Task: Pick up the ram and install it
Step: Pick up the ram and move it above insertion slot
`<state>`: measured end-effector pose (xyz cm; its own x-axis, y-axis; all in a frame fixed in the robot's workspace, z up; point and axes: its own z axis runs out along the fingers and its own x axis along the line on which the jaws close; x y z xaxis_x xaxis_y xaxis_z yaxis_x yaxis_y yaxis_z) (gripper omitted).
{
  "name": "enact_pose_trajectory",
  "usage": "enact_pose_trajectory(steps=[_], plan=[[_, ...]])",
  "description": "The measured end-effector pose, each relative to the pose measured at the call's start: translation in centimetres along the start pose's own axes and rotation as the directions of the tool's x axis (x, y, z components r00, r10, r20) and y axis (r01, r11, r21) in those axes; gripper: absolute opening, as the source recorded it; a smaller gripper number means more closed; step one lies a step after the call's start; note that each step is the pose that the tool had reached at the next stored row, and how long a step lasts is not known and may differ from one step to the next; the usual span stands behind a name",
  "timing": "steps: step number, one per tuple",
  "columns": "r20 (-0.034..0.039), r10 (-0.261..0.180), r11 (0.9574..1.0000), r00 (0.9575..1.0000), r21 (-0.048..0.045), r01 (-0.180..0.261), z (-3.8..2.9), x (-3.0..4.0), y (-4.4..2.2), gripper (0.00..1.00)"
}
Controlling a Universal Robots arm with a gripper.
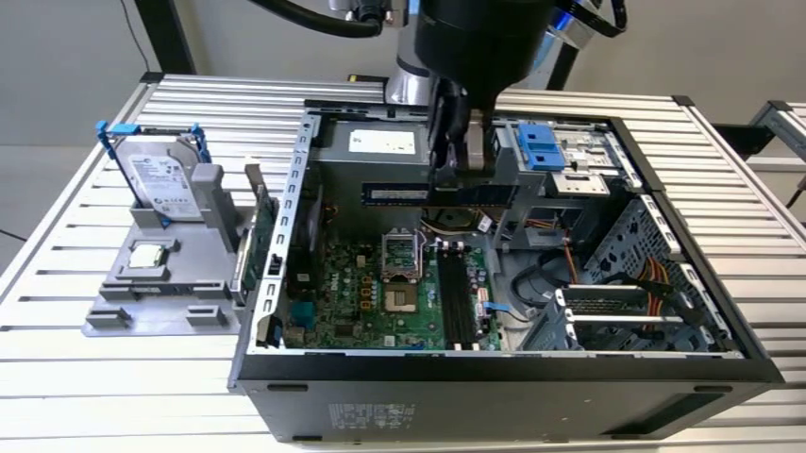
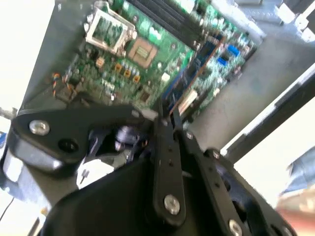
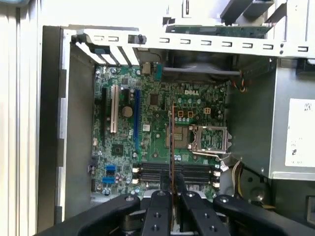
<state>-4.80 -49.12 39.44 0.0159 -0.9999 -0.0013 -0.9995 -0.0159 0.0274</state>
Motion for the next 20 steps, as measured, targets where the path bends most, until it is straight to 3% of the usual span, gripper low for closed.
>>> enact_pose_trajectory(steps=[9, 20], plan=[[0.0007, 0.022, 0.9998, 0.9998, 0.0000, -0.022, 0.04, -0.27, -1.94, 0.00], [0.0026, 0.095, 0.9955, 0.9955, 0.0000, -0.095, 0.25, -0.84, -2.17, 0.00]])
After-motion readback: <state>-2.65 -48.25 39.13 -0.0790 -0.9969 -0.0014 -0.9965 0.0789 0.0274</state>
